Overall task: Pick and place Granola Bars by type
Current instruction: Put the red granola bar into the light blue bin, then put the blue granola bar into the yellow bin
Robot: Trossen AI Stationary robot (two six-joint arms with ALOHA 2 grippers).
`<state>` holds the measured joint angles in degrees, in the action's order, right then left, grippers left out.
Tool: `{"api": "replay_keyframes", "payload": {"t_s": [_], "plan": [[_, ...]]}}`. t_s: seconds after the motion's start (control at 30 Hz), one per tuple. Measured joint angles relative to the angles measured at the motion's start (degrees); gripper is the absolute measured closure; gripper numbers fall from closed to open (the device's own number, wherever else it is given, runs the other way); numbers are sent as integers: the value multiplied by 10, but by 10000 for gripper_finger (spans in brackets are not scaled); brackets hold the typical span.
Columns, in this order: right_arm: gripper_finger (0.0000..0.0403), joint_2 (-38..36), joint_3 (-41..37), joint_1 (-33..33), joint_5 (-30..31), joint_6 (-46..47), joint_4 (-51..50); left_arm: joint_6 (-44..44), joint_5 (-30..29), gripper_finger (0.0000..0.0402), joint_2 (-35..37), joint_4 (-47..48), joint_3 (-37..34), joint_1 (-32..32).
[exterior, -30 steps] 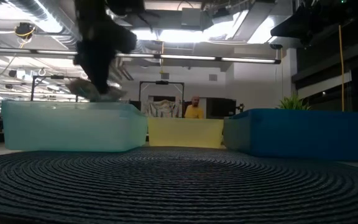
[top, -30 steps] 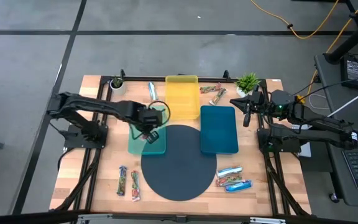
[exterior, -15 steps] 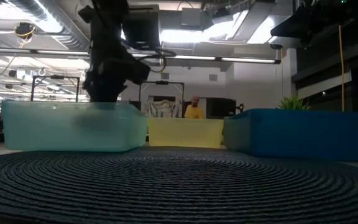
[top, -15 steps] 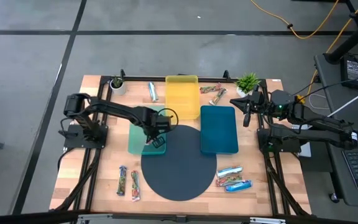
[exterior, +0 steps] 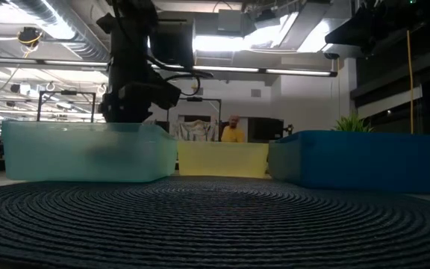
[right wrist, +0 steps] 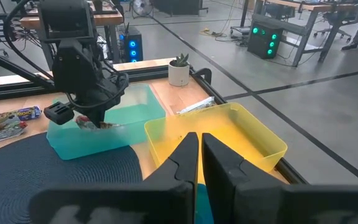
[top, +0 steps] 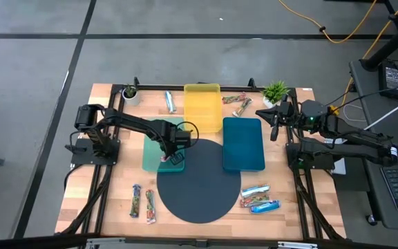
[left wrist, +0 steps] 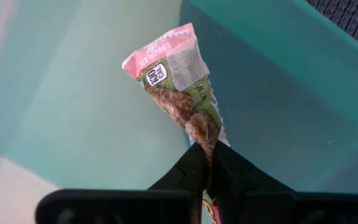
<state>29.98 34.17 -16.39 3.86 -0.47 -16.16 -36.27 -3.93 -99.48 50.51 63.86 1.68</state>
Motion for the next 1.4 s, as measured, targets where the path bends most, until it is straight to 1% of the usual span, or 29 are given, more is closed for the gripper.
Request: {"api": "replay_keyframes", "payload": {"t_s": [0.17,0.4,0.67,0.8,0.93,1.2,1.4], "plan": [[377,0,0,0,0,0,0,-20,-9,369,0,1,0,0],[377,0,0,0,0,0,0,-21,-13,322,1,12,0,0],[377,0,0,0,0,0,0,-30,-20,276,27,85,23,0],[377,0,0,0,0,1,0,-41,-30,266,65,112,43,-1],[377,0,0,0,0,1,0,-74,-28,263,122,122,54,-6],[377,0,0,0,0,3,0,-144,-31,263,241,131,54,-53],[377,0,0,0,0,2,0,-204,-50,267,280,142,54,-88]]}}
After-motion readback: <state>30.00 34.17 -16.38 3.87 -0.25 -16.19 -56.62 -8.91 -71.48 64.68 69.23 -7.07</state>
